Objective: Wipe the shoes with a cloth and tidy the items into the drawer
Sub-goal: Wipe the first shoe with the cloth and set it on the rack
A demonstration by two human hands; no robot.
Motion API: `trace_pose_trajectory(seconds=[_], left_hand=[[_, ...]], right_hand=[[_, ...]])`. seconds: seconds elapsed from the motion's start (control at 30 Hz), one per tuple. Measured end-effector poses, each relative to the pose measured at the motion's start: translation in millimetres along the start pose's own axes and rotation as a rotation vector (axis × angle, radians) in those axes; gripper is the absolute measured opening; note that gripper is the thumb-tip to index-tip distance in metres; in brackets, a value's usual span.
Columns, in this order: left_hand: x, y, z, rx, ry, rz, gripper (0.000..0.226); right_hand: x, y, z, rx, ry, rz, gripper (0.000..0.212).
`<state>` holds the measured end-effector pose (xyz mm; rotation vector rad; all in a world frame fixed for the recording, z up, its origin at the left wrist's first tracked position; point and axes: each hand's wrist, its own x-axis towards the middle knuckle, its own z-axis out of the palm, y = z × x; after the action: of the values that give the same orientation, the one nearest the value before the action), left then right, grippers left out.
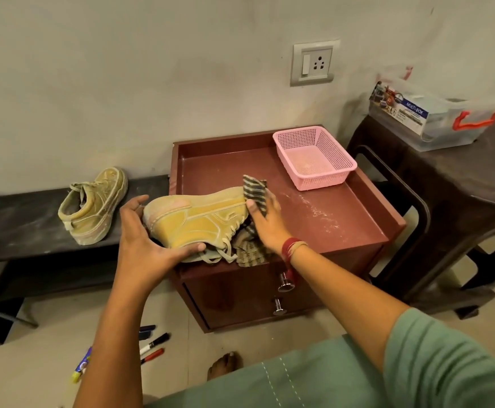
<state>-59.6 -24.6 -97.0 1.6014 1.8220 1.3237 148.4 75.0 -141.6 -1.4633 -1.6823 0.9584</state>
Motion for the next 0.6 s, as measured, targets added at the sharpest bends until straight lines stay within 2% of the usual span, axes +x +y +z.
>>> trace_pose_trajectory(seconds=[0.13,0.2,0.23,0.3,0.37,0.4,0.47,0.6], left_hand=[[0,1,1,-0.006,-0.002,-0.01,0.129],[0,4,0,-0.002,0.004,-0.017,0.128],[0,6,0,0.001,0.008,-0.013,0.127],[0,11,1,0.004,0.012,0.0,0.125],[0,14,3,0.009,0.02,0.012,0.125],[0,15,3,0.013,0.022,0.016,0.125],[0,15,3,0.008,0.018,0.018,0.125],[-2,12,2,0.029,0.012,0.002,0.127]], right_hand=[[11,0,-20,0.243,-0.009,0.215,0.04],[10,-7,-29,0.375,0.143,0.289,0.038],[6,-13,-31,0.393,0.225,0.241,0.036],[-6,-29,-26,0.313,0.213,0.009,0.033],[-14,-31,-10,0.081,0.024,-0.22,0.041],[-16,-27,-3,-0.058,-0.043,-0.277,0.047],[-13,-20,1,-0.222,-0.05,-0.261,0.054],[-9,-11,-2,-0.244,-0.003,-0.193,0.058]])
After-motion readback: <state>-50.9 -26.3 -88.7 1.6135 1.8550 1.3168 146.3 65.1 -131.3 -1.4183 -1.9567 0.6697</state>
